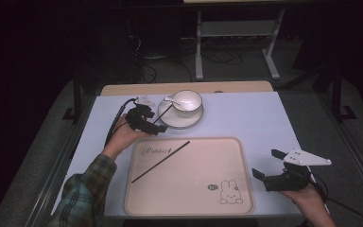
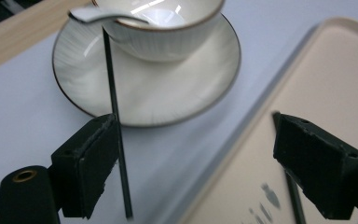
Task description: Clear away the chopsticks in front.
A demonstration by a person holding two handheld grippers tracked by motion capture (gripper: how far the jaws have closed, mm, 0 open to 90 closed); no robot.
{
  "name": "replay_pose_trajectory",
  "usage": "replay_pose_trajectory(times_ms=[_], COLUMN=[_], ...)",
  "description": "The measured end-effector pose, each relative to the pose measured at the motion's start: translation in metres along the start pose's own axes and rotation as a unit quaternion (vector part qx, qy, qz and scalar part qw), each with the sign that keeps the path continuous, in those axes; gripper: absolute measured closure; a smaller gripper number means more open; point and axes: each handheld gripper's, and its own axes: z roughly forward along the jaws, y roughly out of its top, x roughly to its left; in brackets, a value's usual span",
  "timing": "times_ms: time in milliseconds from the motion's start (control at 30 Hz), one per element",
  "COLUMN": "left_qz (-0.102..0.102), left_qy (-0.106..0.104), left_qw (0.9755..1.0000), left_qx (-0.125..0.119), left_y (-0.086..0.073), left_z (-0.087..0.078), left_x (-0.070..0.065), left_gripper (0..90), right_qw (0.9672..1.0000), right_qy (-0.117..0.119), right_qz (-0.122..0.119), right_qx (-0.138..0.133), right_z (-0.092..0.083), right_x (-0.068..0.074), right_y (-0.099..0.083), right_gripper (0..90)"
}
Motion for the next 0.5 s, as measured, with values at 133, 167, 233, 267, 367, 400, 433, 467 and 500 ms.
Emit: replay_pose_trajectory(times_ms=[133, 167, 233, 267, 367, 400, 433, 467, 500], left_qz=[-0.005, -0.008, -0.011, -0.016, -0.034, -0.039, -0.042, -0.045, -0.045], left_qy=[0.004, 0.006, 0.017, 0.022, 0.032, 0.036, 0.040, 0.044, 0.048], left_qw=[1.0000, 0.9999, 0.9998, 0.9996, 0.9989, 0.9986, 0.9983, 0.9980, 0.9978], left_qx=[-0.002, -0.004, 0.000, 0.002, 0.002, 0.001, 0.002, 0.004, 0.008], left_y=[0.015, 0.018, 0.023, 0.025, 0.028, 0.028, 0.027, 0.026, 0.025], left_z=[0.012, 0.016, 0.023, 0.026, 0.036, 0.039, 0.043, 0.047, 0.049], left_x=[0.013, 0.016, 0.022, 0.025, 0.034, 0.037, 0.039, 0.040, 0.042], left_gripper=[20.7, 23.8, 28.6, 31.7, 41.3, 43.6, 46.2, 49.3, 52.0], right_qw=[1.0000, 1.0000, 1.0000, 1.0000, 1.0000, 1.0000, 1.0000, 1.0000, 1.0000], right_qy=[0.001, 0.000, 0.000, -0.001, -0.002, -0.001, -0.001, 0.000, 0.000], right_qz=[0.000, 0.001, 0.002, 0.003, 0.004, 0.005, 0.005, 0.005, 0.005], right_qx=[0.000, 0.000, -0.001, -0.002, -0.003, -0.003, -0.002, -0.002, -0.003], right_z=[0.000, 0.000, -0.001, -0.001, -0.002, -0.002, -0.002, -0.002, -0.002], right_x=[0.000, 0.000, -0.001, -0.001, -0.002, -0.002, -0.003, -0.003, -0.003], right_y=[0.000, 0.000, 0.000, 0.000, -0.001, -0.001, -0.001, -0.002, -0.002], right_gripper=[0.0, 0.0, 0.0, 0.0, 0.0, 0.0, 0.0, 0.0, 0.0])
